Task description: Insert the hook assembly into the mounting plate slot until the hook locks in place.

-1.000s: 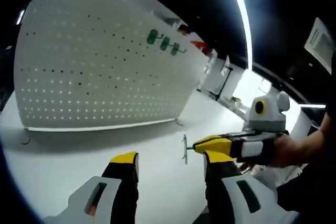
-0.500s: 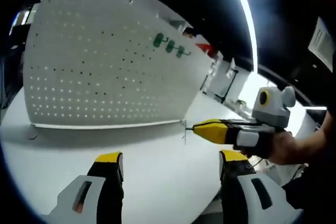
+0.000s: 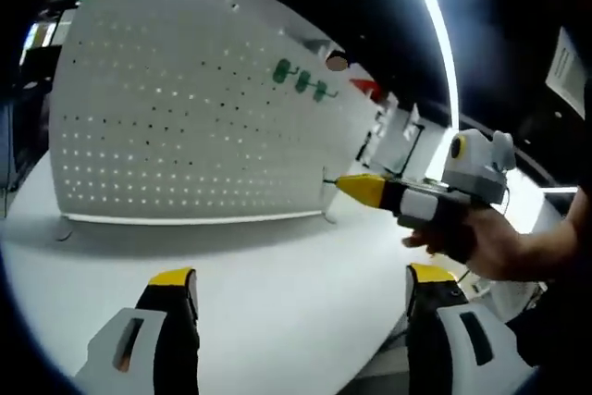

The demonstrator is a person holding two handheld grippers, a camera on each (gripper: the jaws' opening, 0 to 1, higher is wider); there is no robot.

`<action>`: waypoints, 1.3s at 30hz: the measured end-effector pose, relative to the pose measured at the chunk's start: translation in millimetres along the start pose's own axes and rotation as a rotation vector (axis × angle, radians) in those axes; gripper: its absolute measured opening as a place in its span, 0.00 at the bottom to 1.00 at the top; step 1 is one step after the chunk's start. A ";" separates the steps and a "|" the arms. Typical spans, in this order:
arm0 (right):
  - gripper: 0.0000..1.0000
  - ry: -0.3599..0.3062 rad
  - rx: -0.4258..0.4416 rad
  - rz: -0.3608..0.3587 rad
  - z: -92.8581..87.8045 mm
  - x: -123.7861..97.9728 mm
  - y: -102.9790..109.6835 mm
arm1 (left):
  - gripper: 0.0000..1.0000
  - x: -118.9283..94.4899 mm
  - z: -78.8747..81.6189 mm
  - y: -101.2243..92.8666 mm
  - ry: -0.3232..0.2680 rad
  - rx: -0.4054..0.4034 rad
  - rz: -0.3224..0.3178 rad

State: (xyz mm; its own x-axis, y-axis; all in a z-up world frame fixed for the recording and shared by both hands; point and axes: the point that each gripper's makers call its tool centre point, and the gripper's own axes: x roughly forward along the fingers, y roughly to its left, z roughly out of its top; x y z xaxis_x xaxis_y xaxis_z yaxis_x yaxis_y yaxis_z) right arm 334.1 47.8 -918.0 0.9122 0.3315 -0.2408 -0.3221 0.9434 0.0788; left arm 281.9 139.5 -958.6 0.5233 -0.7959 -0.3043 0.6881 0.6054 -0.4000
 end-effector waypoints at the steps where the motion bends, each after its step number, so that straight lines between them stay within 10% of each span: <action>1: 0.00 -0.003 -0.004 -0.013 1.4 0.6 -5.1 | 0.98 -0.1 0.2 -0.5 0.000 0.005 0.001; 39: 0.00 -0.172 -0.047 -0.223 64.0 21.8 -106.1 | 1.00 -10.5 27.9 -4.2 -0.058 0.035 0.022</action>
State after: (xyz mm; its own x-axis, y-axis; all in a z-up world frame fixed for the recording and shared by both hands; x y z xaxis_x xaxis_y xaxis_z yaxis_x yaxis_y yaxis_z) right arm 404.4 -44.8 -869.8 0.9901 0.1157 -0.0791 -0.1163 0.9932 -0.0032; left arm 287.5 145.3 -929.6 0.5658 -0.7820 -0.2614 0.6928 0.6228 -0.3635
